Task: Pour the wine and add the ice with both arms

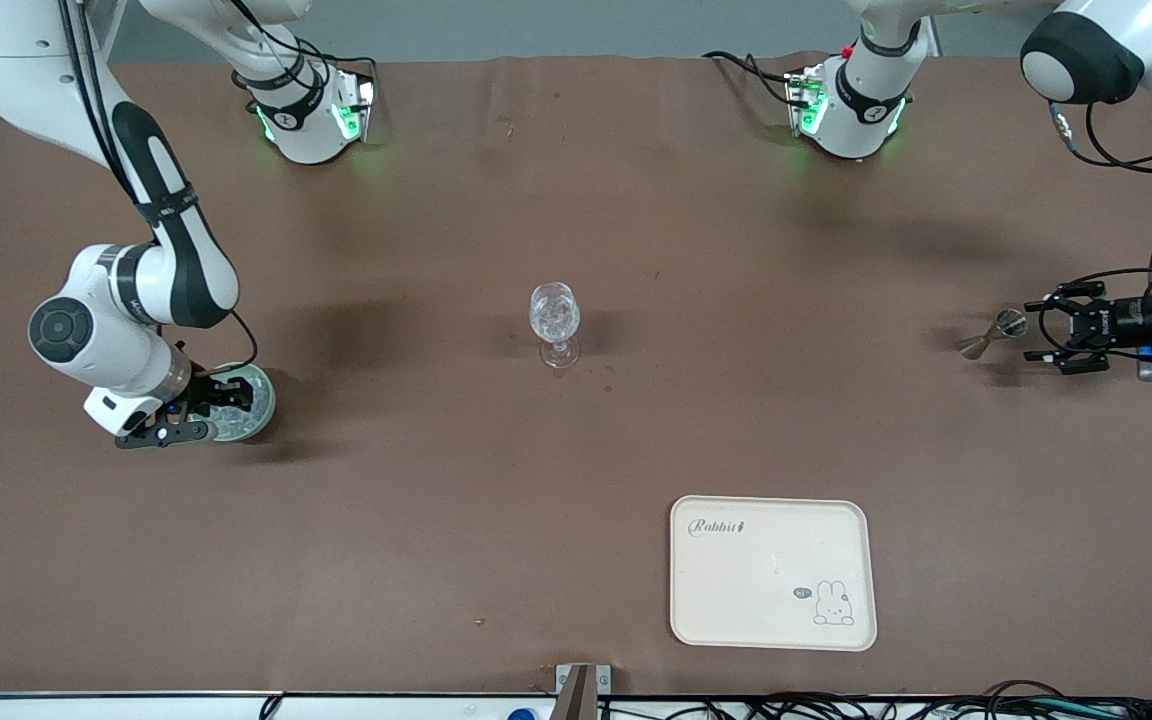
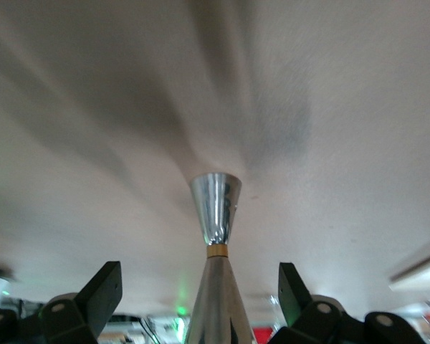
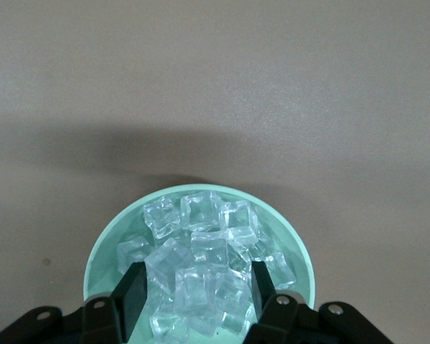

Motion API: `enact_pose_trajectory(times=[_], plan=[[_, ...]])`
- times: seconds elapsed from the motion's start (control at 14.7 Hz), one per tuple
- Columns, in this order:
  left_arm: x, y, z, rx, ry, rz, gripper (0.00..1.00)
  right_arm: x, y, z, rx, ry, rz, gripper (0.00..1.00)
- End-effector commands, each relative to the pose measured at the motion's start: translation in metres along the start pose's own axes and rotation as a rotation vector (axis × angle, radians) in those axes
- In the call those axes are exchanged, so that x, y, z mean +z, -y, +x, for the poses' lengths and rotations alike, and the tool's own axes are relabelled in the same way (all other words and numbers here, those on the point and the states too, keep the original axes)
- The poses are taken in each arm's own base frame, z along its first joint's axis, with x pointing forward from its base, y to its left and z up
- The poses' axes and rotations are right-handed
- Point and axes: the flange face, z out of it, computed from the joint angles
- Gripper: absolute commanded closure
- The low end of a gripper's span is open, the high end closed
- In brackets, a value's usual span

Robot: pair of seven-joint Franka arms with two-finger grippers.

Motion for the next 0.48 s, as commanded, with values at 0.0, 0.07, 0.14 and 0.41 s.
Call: enact_pose_trajectory(times=[0.0, 0.07, 0.14, 0.41], plan=[[0.018, 0.001, 0.005, -0.007, 0.080, -0.047, 0.04, 0.007, 0.000, -0.005, -0.022, 0.005, -0.006, 0.36], [0.026, 0.003, 0.010, -0.022, 0.097, -0.065, 0.04, 0.007, 0.000, -0.005, -0.019, 0.005, -0.006, 0.37], [0.031, 0.004, 0.015, -0.032, 0.108, -0.082, 0.04, 0.007, 0.000, -0.005, -0.019, 0.005, -0.006, 0.40], [0.044, 0.010, 0.025, -0.068, 0.171, -0.127, 0.10, 0.007, -0.001, -0.004, -0.019, 0.005, -0.006, 0.44]])
